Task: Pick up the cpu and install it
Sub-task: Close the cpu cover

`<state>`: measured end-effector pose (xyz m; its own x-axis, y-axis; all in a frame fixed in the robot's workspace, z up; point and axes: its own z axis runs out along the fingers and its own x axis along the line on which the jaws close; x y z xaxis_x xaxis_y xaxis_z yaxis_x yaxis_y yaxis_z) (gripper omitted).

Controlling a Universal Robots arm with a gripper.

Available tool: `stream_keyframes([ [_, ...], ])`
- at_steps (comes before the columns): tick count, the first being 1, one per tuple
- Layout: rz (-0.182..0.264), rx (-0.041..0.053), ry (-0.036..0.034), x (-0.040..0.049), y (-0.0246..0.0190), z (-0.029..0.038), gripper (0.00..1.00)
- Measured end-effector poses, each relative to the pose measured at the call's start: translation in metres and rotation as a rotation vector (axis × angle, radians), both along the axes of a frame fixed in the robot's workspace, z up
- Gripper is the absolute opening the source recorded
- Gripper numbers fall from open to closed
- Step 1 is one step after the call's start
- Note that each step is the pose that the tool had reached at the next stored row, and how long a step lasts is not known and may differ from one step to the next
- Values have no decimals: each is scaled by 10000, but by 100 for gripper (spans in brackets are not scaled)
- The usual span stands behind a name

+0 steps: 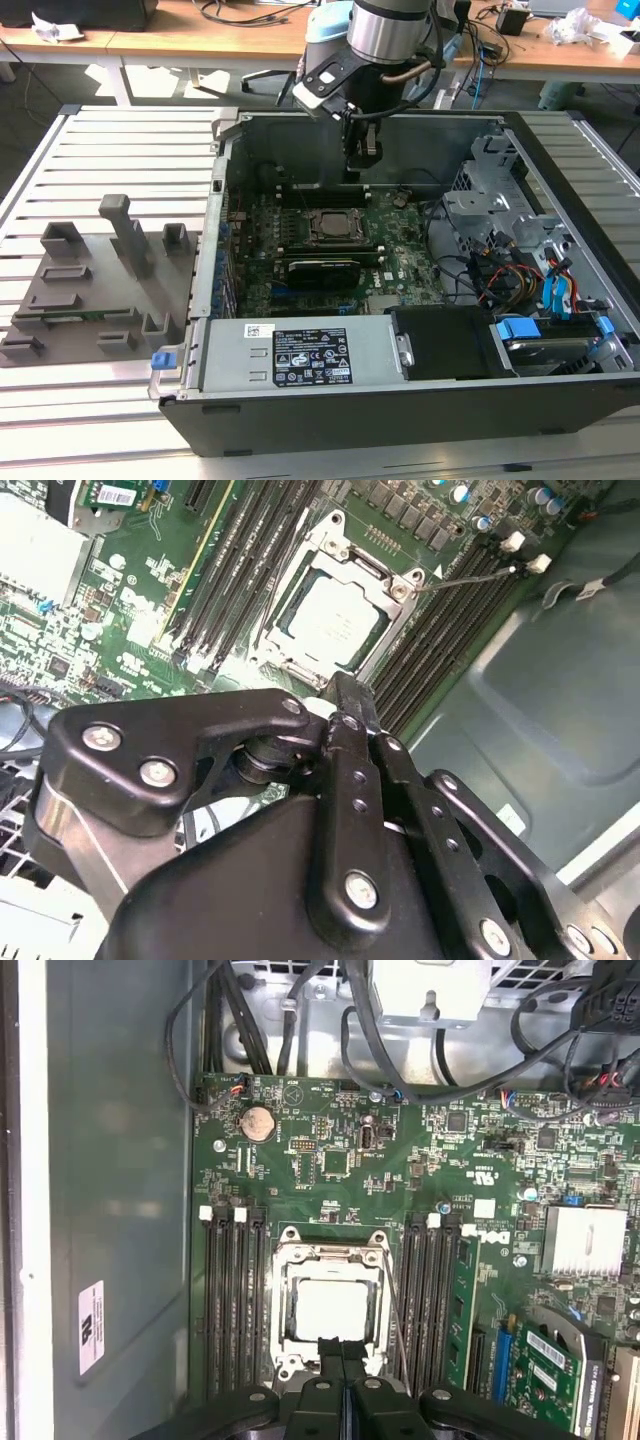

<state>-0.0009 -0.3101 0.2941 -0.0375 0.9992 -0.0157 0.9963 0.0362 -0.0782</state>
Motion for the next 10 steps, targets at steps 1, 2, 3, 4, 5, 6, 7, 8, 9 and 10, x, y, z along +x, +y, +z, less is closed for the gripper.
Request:
stream_keyframes([
  [1, 1, 0, 0, -1, -1, 1, 11],
  [2, -1, 1, 0, -6, -1, 2, 11],
  [3, -1, 2, 0, -18, -2, 3, 11],
  [4, 0, 0, 0, -45, -2, 4, 11],
  [5, -2, -2, 2, -101, -2, 5, 11],
  [6, -2, 3, 0, -112, -2, 4, 11],
  [7, -1, 14, 0, -112, -2, 3, 11],
  [8, -1, 17, -1, -112, -2, 3, 11],
  [9, -1, 17, 0, -112, -2, 4, 11],
  [10, -1, 20, 0, -112, -2, 4, 11],
])
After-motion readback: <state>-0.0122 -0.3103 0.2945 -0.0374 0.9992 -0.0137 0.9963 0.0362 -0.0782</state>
